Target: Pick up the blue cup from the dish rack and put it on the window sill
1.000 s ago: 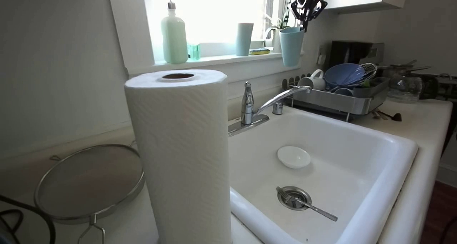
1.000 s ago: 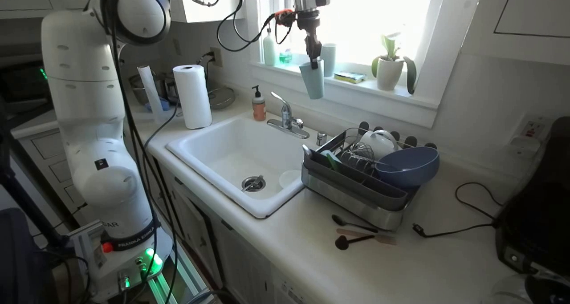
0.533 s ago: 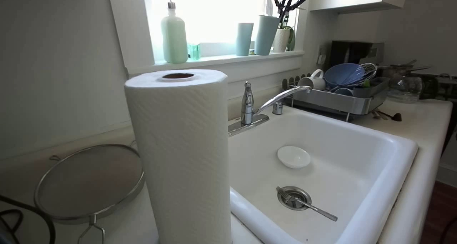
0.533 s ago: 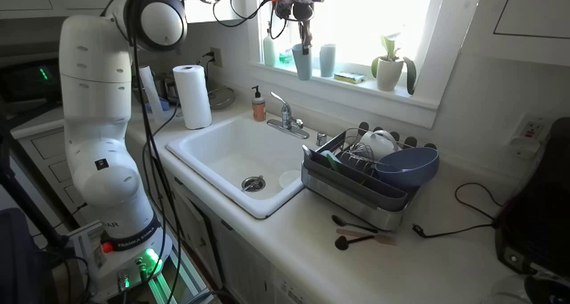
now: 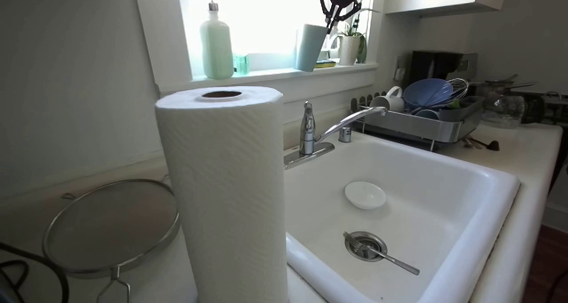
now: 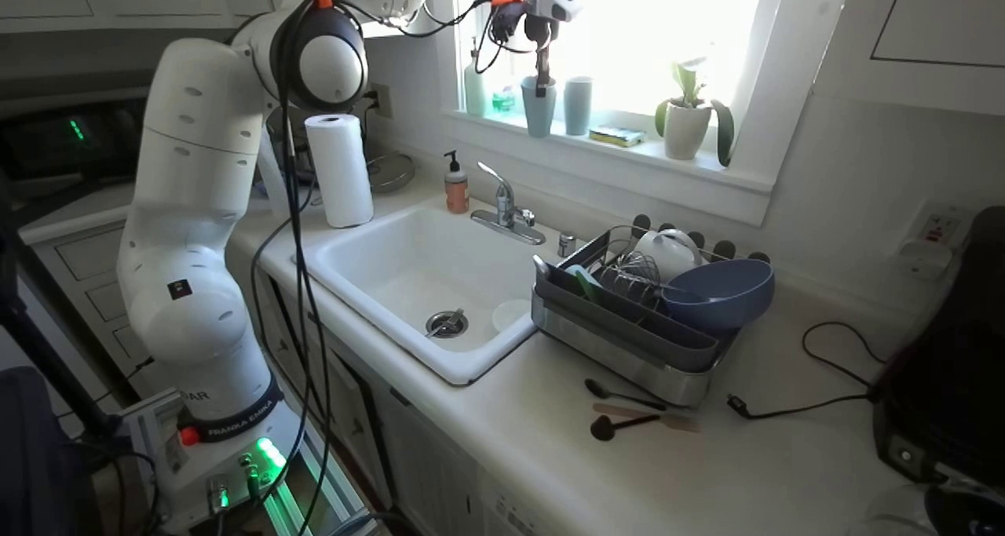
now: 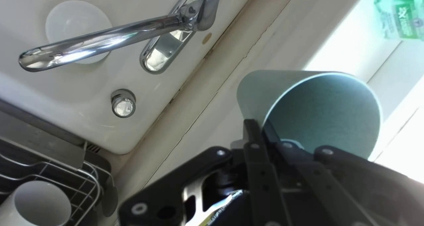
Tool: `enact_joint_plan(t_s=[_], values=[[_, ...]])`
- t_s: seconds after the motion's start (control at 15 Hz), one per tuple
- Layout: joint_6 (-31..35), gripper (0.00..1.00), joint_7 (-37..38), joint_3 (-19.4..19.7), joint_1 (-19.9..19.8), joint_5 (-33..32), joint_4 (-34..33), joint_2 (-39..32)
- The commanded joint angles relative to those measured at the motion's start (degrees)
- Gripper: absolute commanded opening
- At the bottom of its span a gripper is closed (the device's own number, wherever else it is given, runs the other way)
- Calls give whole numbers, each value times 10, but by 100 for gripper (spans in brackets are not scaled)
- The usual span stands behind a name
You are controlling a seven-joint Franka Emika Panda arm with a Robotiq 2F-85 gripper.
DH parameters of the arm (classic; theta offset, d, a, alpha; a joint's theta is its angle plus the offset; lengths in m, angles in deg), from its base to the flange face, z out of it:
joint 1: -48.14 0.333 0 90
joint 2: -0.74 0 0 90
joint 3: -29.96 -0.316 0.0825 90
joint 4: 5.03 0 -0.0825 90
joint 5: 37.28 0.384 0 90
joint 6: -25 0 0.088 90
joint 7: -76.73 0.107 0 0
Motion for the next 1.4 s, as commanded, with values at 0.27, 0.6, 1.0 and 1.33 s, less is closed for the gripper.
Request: enact_joint_plan(t_s=[0.27,0.6,1.0,1.33], values=[[0,4,3,-1,0,1,-9,-4],[12,1,4,-11,13,5,-28,-13],[45,1,31,-6,38,-10,-55,-35],[72,1,50,-2,47,-17,-84,-66]])
